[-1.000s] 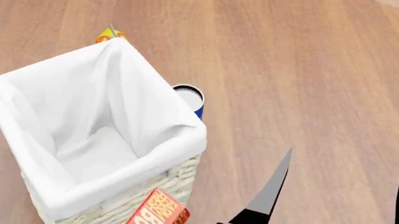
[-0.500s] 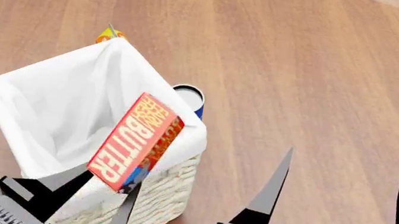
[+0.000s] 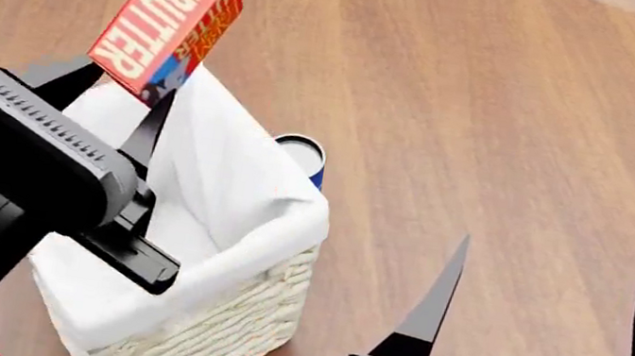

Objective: Pick up the butter and put it in the basket.

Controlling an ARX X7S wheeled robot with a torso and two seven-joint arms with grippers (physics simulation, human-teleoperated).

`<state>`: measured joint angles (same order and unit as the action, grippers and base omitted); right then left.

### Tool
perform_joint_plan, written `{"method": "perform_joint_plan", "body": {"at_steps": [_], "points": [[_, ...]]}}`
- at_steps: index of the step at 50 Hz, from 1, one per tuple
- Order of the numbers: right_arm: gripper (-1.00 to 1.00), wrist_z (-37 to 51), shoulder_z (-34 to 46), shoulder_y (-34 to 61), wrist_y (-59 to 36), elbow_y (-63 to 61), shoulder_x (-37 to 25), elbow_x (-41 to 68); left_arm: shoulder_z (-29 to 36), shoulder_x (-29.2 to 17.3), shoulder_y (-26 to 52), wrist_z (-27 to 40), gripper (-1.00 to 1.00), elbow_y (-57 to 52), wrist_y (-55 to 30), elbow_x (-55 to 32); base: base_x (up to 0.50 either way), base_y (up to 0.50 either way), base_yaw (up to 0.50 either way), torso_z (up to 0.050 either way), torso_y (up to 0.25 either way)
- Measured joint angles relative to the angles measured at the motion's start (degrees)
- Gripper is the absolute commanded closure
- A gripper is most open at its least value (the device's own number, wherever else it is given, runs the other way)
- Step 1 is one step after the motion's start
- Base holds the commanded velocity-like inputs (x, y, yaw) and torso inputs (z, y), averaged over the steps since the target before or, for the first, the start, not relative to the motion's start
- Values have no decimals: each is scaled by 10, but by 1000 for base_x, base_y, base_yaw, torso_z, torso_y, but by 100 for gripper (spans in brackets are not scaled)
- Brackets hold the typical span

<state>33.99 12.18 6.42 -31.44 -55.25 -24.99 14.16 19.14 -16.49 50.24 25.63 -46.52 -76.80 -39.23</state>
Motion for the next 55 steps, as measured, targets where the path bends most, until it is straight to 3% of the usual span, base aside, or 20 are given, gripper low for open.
{"method": "perform_joint_plan", "body": {"at_steps": [19,40,55], "points": [[-100,8,-3,0,-1,-4,-7,7,-2,-35,156,-90,100,165,-41,-33,0,0,0,1,1],[-100,18,-11,1,-1,-11,-16,20,121,-81,294,-206,100,293,-79,-57,0,0,0,0,1],[-100,28,-25,-3,4,-18,-26,37,208,-86,385,-276,100,381,-107,-79,0,0,0,1,1]]}}
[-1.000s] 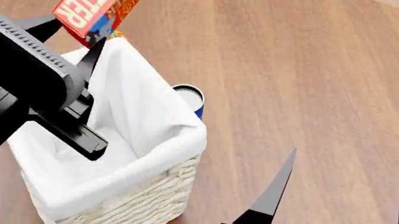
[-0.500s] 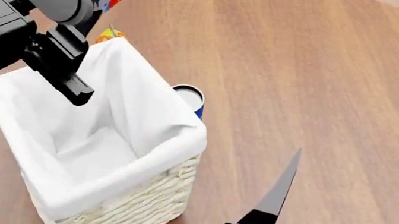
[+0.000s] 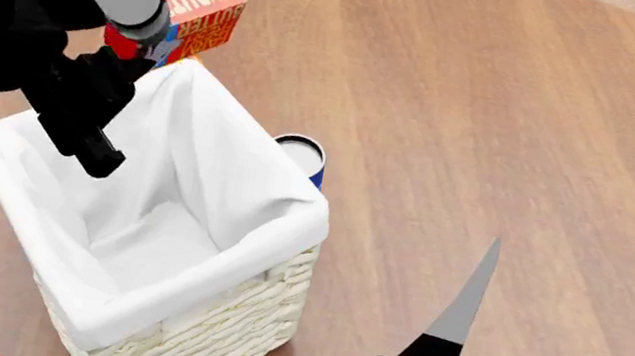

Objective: Pick up the butter and put it in the basket.

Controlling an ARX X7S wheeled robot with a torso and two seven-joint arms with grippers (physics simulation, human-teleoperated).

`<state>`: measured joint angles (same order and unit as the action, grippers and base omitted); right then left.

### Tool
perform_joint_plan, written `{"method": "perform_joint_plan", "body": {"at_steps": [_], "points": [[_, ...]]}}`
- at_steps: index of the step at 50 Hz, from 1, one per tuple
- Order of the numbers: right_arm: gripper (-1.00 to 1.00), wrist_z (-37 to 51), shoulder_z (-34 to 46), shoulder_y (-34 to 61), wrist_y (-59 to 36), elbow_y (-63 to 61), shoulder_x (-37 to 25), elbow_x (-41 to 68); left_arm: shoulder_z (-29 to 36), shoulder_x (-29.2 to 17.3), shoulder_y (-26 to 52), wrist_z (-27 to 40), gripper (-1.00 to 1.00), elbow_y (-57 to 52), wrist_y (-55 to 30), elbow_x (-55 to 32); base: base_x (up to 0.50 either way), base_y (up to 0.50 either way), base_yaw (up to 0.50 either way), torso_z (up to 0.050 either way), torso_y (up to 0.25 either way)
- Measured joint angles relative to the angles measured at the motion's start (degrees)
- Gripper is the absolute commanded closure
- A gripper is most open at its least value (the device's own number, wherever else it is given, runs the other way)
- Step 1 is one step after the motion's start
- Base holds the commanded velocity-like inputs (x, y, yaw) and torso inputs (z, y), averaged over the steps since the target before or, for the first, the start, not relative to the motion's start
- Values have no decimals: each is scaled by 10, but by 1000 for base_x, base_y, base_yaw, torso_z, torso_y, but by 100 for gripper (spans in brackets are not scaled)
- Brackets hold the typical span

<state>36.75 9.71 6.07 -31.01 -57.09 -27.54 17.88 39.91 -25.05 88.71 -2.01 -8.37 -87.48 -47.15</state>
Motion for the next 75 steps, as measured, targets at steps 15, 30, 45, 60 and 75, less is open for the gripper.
{"method": "perform_joint_plan", "body": {"at_steps": [15,30,45,60,75], "points": [[-100,8,-4,-2,9,1,-7,10,107,-11,72,-78,100,70,-8,-30,0,0,0,1,1],[-100,11,-5,-7,24,13,-12,15,251,-2,129,-171,100,142,13,-24,0,0,0,0,1],[-100,10,-10,-16,44,34,-15,17,386,48,164,-271,100,261,88,32,0,0,0,1,1],[-100,10,-10,-19,54,49,-17,17,490,104,160,-363,100,377,175,90,0,0,0,1,1],[-100,13,-14,-23,59,42,-22,18,534,147,122,-398,100,467,230,122,0,0,0,0,1]]}}
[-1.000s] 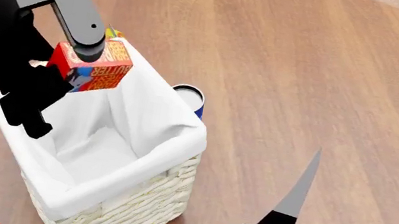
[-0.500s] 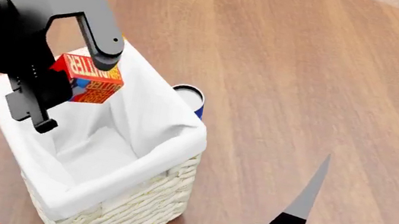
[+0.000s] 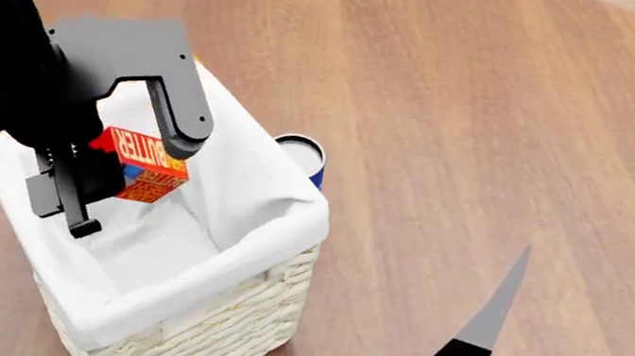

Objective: Pick up the butter and put it in the basket.

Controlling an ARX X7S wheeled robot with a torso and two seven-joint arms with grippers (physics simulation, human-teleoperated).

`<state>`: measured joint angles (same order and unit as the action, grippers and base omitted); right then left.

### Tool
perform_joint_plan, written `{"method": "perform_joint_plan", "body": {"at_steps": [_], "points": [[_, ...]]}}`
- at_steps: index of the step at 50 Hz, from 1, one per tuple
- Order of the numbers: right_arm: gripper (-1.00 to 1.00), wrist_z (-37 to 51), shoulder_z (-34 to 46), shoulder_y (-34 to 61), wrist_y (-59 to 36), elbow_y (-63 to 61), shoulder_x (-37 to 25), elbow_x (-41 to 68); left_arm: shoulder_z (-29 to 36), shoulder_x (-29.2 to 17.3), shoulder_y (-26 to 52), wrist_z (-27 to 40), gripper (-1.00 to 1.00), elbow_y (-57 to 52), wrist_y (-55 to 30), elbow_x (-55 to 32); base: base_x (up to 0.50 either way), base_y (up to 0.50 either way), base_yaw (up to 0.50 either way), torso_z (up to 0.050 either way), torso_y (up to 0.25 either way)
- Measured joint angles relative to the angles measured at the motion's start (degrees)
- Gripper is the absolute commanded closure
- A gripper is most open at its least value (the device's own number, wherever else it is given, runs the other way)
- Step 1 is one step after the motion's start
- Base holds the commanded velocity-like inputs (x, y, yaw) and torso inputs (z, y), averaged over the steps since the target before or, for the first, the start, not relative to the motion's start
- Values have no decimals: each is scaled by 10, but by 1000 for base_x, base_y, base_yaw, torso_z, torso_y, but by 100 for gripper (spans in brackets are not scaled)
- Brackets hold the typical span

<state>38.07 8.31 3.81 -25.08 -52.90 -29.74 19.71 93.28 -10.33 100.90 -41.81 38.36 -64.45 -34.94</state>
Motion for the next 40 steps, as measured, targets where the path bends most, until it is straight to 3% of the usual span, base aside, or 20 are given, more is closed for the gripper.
{"method": "perform_joint_plan", "body": {"at_steps": [23,40], "points": [[-100,9,-6,0,-6,-14,-8,7,7,79,-62,-13,100,197,109,47,0,0,0,0,1],[-100,14,-10,-2,-6,-18,-13,10,-31,98,-96,-10,100,244,130,100,0,0,0,1,1]]}}
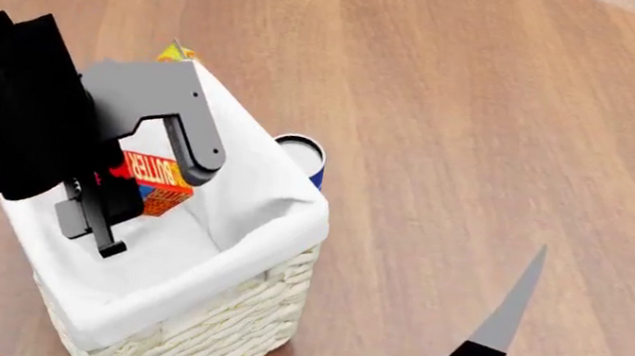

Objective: Pick up the butter and put it in the basket.

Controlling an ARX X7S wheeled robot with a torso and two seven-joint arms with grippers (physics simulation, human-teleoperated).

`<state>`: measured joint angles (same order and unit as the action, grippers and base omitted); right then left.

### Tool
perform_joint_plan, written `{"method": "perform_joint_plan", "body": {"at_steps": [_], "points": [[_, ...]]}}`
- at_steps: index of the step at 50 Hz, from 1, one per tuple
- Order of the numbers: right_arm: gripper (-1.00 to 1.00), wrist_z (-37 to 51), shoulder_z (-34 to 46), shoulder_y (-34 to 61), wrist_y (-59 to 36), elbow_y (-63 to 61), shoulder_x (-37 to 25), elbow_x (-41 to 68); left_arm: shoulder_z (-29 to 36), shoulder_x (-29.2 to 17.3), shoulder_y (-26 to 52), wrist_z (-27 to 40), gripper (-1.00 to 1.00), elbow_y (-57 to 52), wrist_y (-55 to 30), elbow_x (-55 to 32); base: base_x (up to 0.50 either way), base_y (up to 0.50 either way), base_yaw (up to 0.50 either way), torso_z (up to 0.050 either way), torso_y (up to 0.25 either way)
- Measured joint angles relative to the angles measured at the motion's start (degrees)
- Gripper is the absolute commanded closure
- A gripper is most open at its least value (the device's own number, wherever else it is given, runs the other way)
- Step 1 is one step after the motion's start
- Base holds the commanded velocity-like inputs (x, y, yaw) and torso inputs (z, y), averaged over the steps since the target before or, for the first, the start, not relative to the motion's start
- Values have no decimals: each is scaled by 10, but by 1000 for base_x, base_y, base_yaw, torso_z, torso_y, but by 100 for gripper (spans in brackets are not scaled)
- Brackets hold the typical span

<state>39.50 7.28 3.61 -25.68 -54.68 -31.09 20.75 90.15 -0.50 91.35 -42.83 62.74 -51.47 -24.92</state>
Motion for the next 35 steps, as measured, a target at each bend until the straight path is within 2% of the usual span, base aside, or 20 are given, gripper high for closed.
{"method": "perform_joint_plan", "body": {"at_steps": [15,16,35], "points": [[-100,4,-2,-2,2,-2,-4,3,-25,3,-13,10,100,5,2,25,0,0,0,1,1],[-100,4,-2,-2,2,-2,-4,3,-26,3,-13,10,-100,5,2,26,0,0,0,0,10],[-100,7,-2,-1,5,-1,-7,7,-30,5,3,9,-100,0,1,41,0,0,0,0,0]]}}
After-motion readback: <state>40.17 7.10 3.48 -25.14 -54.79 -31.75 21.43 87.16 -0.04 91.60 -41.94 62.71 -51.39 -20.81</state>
